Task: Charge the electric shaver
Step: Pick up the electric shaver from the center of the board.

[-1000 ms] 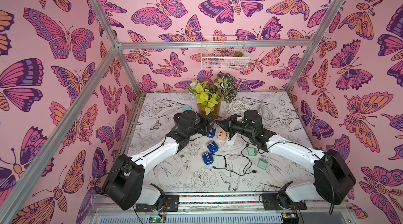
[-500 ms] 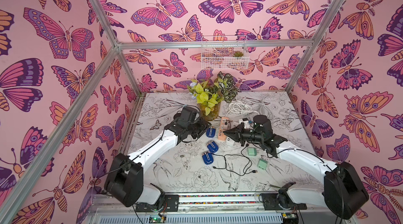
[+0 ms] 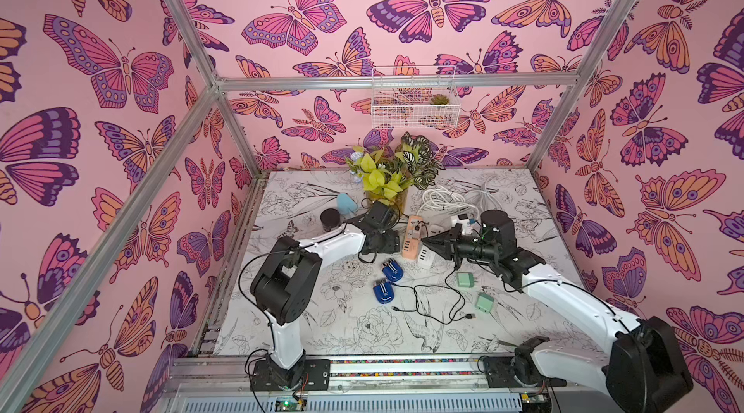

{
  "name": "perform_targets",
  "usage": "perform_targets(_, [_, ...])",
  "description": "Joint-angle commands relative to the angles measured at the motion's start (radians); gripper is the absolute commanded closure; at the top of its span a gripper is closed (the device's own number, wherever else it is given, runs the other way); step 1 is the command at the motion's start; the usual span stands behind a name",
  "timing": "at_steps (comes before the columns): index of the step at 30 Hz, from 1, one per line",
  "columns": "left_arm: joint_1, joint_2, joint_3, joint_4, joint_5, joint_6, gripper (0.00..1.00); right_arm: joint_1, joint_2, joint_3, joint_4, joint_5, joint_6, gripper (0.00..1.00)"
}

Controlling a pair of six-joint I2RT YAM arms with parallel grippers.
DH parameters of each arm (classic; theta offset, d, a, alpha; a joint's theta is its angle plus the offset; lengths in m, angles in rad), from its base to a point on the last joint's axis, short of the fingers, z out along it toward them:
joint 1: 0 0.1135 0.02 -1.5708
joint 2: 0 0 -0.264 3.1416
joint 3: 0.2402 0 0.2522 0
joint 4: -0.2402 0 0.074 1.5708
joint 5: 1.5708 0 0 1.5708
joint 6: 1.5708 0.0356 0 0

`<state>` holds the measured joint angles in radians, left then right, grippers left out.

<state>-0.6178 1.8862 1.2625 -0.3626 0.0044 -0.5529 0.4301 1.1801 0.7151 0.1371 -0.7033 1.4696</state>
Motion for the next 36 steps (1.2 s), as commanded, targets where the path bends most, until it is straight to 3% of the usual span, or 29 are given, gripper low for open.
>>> perform_targets(1, [-0.01, 0.074, 0.075, -0.092, -0.082, 0.106, 0.17, -0.019, -0.023, -0.001, -0.007, -0.025, 0.015, 1.0])
perform_targets(5, [-0.01, 0.147, 0.145, -0.15, -0.073, 0.129, 0.18, -0.03, -0.029, -0.013, 0.01, -0.028, 0.033, 1.0])
perform_targets(9, [-0.014, 0.212, 0.214, -0.186, -0.052, 0.131, 0.25, -0.035, -0.021, -0.014, 0.013, -0.032, 0.032, 1.0])
perform_targets(15, [-0.009, 0.297, 0.347, -0.363, -0.078, 0.01, 0.51, -0.036, -0.014, -0.011, 0.021, -0.04, 0.034, 1.0])
perform_targets(20, [0.015, 0.224, 0.263, -0.403, -0.055, -0.206, 0.72, -0.036, 0.019, 0.007, 0.024, -0.059, 0.008, 1.0])
perform_targets(25, [0.041, 0.098, 0.127, -0.411, -0.016, -0.414, 0.85, -0.035, 0.054, 0.009, 0.006, -0.075, -0.045, 1.0])
perform_targets(32, [0.138, -0.077, 0.02, -0.43, 0.106, -0.657, 0.97, 0.061, 0.124, 0.108, -0.125, -0.063, -0.282, 1.0])
perform_targets(36, [0.209, -0.13, 0.048, -0.496, 0.183, -0.774, 1.0, 0.146, 0.206, 0.119, -0.007, -0.033, -0.35, 1.0])
